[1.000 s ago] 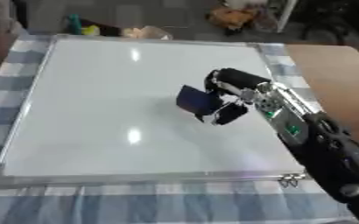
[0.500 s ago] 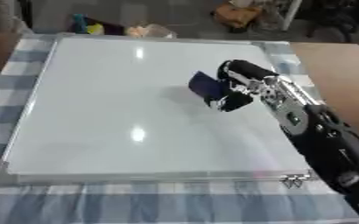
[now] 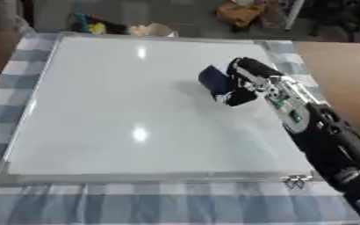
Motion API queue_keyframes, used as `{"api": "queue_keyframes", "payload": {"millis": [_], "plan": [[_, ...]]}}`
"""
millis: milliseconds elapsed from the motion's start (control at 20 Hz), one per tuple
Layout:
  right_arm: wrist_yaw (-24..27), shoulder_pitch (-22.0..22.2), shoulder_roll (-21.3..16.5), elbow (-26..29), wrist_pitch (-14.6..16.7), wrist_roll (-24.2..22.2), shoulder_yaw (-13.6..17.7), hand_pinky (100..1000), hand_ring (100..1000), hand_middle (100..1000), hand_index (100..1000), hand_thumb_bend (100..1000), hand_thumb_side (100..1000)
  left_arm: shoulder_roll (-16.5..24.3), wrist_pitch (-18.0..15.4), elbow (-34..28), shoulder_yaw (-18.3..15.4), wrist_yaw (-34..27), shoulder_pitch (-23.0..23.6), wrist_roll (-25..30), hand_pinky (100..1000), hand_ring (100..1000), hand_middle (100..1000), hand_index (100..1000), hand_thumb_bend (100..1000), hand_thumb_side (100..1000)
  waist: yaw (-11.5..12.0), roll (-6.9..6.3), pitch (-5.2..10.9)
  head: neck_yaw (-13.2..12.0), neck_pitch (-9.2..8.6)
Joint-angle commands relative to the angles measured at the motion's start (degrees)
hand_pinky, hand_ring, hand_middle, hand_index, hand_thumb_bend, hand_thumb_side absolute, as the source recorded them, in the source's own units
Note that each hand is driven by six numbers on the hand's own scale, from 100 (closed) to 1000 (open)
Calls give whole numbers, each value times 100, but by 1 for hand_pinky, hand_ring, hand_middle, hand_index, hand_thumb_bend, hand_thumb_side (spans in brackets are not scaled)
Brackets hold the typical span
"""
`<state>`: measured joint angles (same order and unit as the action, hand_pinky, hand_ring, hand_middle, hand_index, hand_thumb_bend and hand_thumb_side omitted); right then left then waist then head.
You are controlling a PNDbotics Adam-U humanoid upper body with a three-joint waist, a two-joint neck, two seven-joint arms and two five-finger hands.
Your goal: Wipe the whiteboard clean with a brush.
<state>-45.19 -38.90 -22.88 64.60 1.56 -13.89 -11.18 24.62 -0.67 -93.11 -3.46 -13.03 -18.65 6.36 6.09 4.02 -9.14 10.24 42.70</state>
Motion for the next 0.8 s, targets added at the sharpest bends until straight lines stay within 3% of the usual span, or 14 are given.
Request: {"api": "queue_keyframes", "payload": {"millis": [50,800], "plan": [[9,-157,-90,-84,-58,169,120,486,499,468,263,248,427,71,-23,-80,-47,-1,-92,-1,545,516,572,691,661,949,17,-27,68,24,-47],[-233,-282,-119,-509,-331,628,280,487,503,471,275,180,442,74,-27,-94,-46,2,-118,6,545,514,571,691,662,949,144,-17,0,40,-69]]}}
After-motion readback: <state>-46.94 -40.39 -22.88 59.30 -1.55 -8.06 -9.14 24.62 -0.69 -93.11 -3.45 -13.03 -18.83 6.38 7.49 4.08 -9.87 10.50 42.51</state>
